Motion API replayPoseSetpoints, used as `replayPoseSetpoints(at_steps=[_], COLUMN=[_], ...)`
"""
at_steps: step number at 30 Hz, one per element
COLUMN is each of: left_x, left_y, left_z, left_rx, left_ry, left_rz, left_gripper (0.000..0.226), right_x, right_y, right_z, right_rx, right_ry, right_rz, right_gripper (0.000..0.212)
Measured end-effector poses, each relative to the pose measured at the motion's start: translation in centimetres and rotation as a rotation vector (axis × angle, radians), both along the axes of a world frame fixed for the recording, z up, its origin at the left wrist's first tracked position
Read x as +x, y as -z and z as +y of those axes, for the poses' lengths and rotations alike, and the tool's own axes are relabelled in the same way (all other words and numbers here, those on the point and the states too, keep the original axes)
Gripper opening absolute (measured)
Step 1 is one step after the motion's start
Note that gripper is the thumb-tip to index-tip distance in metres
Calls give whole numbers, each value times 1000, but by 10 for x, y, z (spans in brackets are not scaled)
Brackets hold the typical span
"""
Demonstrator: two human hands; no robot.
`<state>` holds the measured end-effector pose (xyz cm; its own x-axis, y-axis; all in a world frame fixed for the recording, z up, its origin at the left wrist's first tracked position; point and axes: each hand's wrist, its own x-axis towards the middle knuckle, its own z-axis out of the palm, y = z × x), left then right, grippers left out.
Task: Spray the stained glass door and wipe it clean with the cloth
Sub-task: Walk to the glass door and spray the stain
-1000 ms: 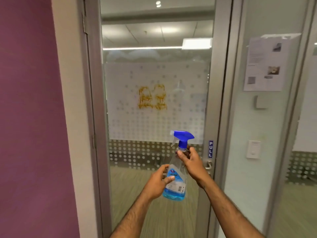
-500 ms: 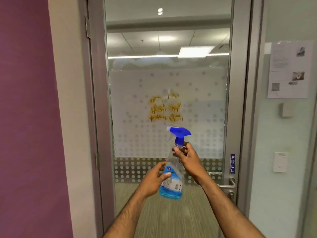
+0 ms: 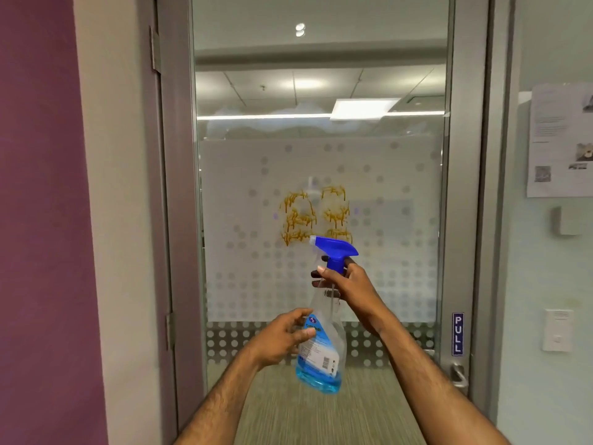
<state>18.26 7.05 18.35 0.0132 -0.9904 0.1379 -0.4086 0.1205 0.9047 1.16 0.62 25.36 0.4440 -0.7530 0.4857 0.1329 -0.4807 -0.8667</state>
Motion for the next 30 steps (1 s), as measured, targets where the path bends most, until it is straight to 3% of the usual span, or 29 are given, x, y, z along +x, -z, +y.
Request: replayPoseSetpoints(at_steps=[5,8,11,15,19,22,24,27,30], left_x=[10,16,22,35,54,79,103,145,181], left_y=[-22,-33,-34,-34,-51,-81,-103,-134,-156], left_z=[-23,-34,-45,-60,-78,-84,-92,-115,-140], left_rx=[56,96,135,151,90,-71,-267,-565,-688], left_ry=[107,161,224,260,237,96,-109,-486,-682], left_rz=[7,-9,2,56,-12,-56,-129,-394,-619], left_gripper=[40,34,37,47,43,40,42,46,56], right_x=[4,5,9,23,41,52,57,67,75], right_y=[-21,-29,-33,-39,-54,-65,-72,-81,-85], right_z=[-26,-42,-52,-53,-49,-48,-48,-52,-57], right_rx=[125,155,182,97,45,-11,-64,-142,-173], right_ry=[-176,-297,-356,-224,-53,76,153,265,344], right_rz=[-121,-122,-110,-103,-170,-196,-206,-181,-157], right_gripper=[34,47,44,28,18,16,15,15,18])
